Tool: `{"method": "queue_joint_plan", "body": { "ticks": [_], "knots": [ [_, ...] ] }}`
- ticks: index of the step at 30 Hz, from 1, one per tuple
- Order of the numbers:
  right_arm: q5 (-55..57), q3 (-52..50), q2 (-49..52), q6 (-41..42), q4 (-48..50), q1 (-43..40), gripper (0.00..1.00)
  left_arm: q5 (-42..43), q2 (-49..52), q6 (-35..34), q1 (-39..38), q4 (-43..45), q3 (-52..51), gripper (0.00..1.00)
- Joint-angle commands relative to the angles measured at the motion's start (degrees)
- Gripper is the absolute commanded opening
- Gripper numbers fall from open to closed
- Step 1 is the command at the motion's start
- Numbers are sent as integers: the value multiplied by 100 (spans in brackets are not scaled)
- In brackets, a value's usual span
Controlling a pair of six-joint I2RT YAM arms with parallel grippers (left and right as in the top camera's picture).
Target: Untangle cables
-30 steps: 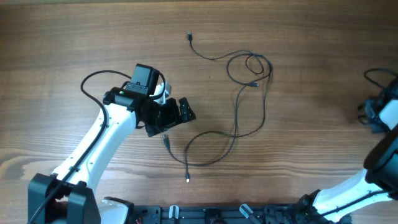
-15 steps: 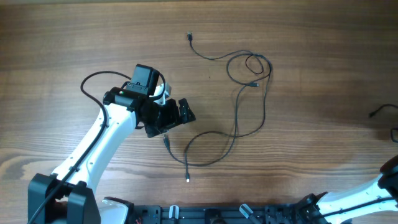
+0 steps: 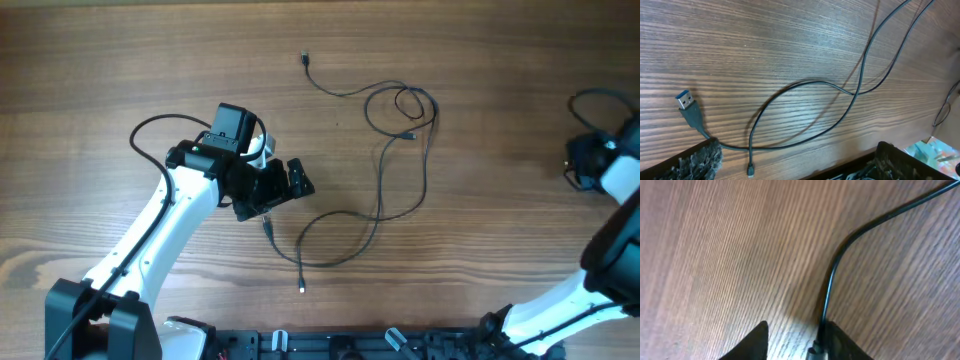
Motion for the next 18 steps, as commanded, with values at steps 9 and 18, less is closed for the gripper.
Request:
{"method": "queue_joint_plan", "body": {
  "ticks": [9, 18],
  "knots": [
    [2367, -162, 162, -74, 1950, 170, 39, -9, -9, -17, -13, 28, 31, 99],
    [933, -162, 160, -68, 769, 48, 78, -11, -9, -17, -13, 35, 31, 100]
  ]
}}
